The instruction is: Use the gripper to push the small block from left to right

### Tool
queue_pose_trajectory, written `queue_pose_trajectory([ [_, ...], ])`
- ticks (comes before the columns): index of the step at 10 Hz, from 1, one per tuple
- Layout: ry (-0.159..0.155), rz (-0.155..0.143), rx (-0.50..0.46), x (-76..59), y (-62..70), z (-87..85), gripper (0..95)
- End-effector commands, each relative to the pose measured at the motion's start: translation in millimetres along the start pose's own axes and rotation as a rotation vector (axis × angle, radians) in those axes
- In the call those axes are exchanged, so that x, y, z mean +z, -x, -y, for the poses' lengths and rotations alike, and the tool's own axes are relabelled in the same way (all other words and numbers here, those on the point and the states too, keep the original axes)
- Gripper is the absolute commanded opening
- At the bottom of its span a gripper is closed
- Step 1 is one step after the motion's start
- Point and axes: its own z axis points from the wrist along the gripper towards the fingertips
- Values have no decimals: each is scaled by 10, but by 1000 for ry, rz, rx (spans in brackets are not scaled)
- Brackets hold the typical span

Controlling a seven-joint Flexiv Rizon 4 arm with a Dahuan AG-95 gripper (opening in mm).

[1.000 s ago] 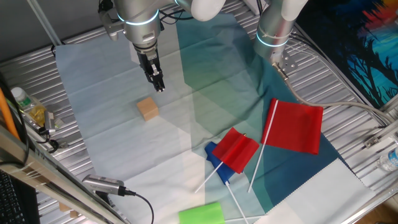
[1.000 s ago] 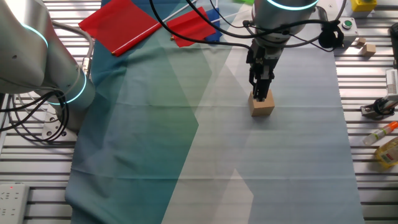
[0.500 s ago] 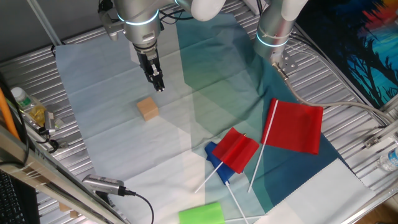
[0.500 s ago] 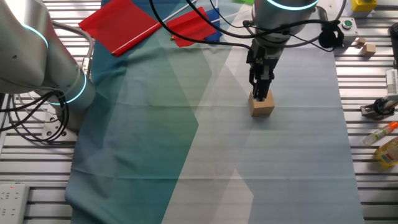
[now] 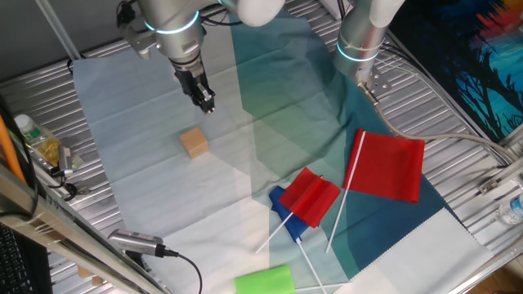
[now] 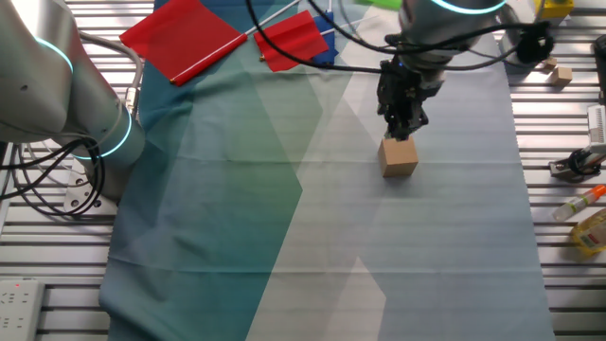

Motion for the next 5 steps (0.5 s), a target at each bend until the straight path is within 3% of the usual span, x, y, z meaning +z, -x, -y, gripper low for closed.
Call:
queue_pose_trajectory([
  [1, 3, -19, -59, -8, -9, -1, 0],
  [5, 2, -19, -57, -24, -11, -1, 0],
])
